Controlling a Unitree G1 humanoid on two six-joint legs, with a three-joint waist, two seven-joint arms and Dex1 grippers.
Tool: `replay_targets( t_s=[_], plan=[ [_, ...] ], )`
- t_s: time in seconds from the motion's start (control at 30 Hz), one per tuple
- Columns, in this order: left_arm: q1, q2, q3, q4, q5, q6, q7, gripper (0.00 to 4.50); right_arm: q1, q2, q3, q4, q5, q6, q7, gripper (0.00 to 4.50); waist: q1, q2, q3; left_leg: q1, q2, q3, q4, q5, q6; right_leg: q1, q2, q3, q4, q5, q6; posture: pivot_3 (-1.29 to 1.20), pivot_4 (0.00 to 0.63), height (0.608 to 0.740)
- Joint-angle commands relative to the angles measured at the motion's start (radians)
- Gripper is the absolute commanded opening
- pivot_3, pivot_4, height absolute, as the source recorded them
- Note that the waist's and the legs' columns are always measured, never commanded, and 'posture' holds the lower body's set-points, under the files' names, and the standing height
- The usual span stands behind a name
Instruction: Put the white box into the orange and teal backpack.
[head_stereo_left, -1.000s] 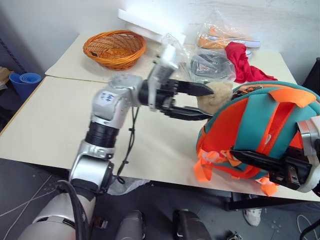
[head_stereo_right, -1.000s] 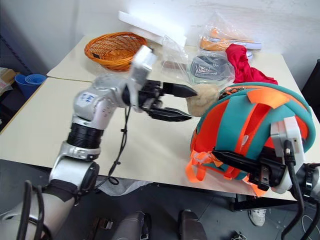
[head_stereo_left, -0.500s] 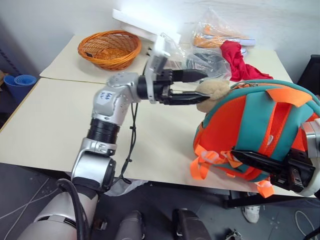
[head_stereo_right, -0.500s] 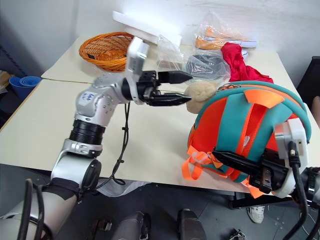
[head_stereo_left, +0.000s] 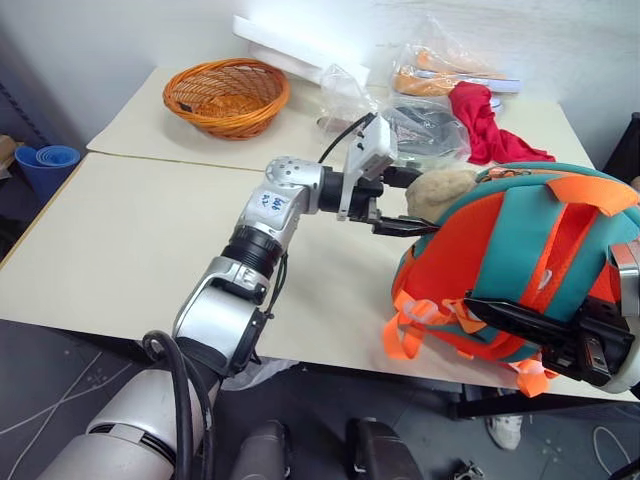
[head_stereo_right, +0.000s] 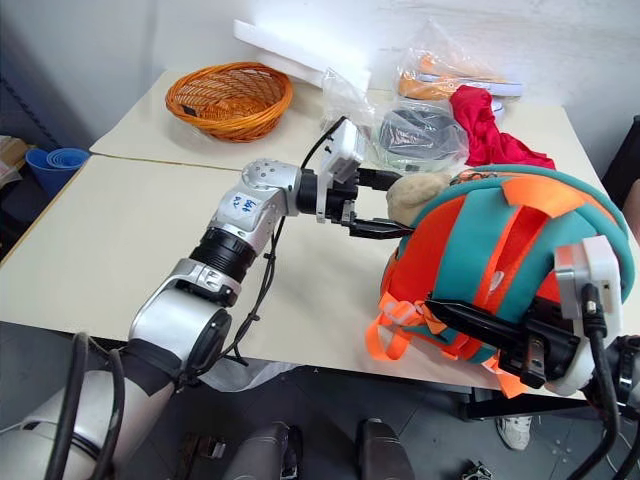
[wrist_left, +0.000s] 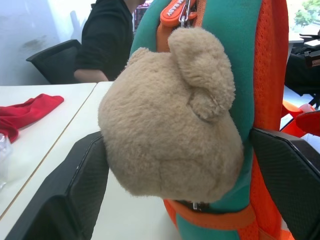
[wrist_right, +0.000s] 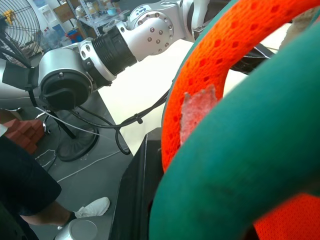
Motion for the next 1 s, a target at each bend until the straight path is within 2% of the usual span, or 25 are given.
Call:
replay_targets(
  t_s=[0.03,0.27,0.4,0.47,0.7,0.83,1.0],
  plan=[
    [-0.038,0.004,0.034,-0.006,-0.02,-0.014,-0.039,3.62,0.022,0.013,-0.035,-0.024,-0.005,-0.023,0.009,0.0,0.0,0.0,0.0,0.0,0.0,0.0,0.0,0.0,0.0,0.0,0.0,0.0,0.0,0.0,0.0,0.0,0.15,0.74],
    [-0.04,0.117,0.047,0.05,0.021,-0.061,-0.103,1.48,0.099,0.049,-0.067,-0.053,-0.025,-0.035,0.016,0.0,-0.006,0.0,0.0,0.0,0.0,0.0,0.0,0.0,0.0,0.0,0.0,0.0,0.0,0.0,0.0,0.0,0.15,0.74],
    [-0.02,0.187,-0.042,0.115,0.162,-0.254,-0.097,0.8,0.145,0.073,-0.074,-0.072,-0.031,-0.05,0.015,0.0,-0.008,0.0,0.0,0.001,0.0,0.0,0.0,0.0,0.0,0.0,0.0,0.0,0.001,0.0,0.0,0.0,0.15,0.74],
    [-0.005,0.197,-0.091,0.139,0.231,-0.363,-0.088,0.73,0.157,0.079,-0.07,-0.076,-0.04,-0.055,0.017,0.0,-0.007,0.0,0.0,0.001,0.0,0.0,0.0,0.0,0.0,0.0,-0.001,0.0,0.001,0.0,0.0,0.0,0.15,0.74],
    [0.089,0.122,-0.21,0.089,0.352,-0.604,-0.058,0.73,0.171,0.089,-0.03,-0.065,-0.104,-0.076,0.025,0.0,0.004,0.0,0.0,0.001,0.0,0.001,0.0,0.0,0.0,0.0,-0.002,0.0,0.0,0.0,0.0,0.0,0.15,0.74],
    [0.108,0.135,-0.331,0.109,0.554,-0.806,0.13,0.73,0.16,0.09,-0.007,-0.03,-0.184,-0.087,0.04,0.0,0.005,0.0,0.0,0.001,-0.001,0.001,0.0,0.0,0.0,0.0,-0.002,0.001,0.0,0.0,0.0,0.0,0.15,0.74],
    [0.133,0.144,-0.29,0.11,0.491,-0.77,0.085,0.73,0.167,0.085,-0.018,0.033,-0.306,-0.112,0.097,0.0,0.005,0.0,0.0,0.001,-0.001,0.001,0.0,-0.001,0.001,0.001,-0.001,0.001,0.0,0.0,0.0,0.0,0.15,0.74]
  ],
)
